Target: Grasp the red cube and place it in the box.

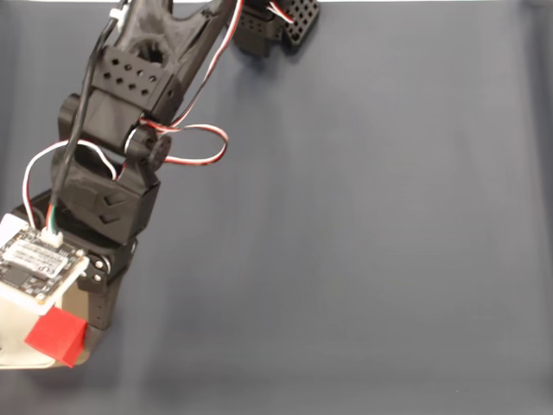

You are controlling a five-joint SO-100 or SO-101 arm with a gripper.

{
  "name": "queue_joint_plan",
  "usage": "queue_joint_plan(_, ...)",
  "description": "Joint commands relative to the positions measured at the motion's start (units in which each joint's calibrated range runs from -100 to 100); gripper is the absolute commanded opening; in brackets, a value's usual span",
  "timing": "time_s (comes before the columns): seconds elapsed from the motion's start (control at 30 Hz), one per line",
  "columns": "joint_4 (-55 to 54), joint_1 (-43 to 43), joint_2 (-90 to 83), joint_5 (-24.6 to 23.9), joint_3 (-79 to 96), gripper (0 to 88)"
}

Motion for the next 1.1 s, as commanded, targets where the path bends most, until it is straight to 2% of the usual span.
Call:
queue_joint_plan(0.0,-1.18,1.5,0.1,0.29,-3.82,7.3)
queue_joint_plan(1.07,-1.51,7.25,7.38,0.73,-10.02,7.5)
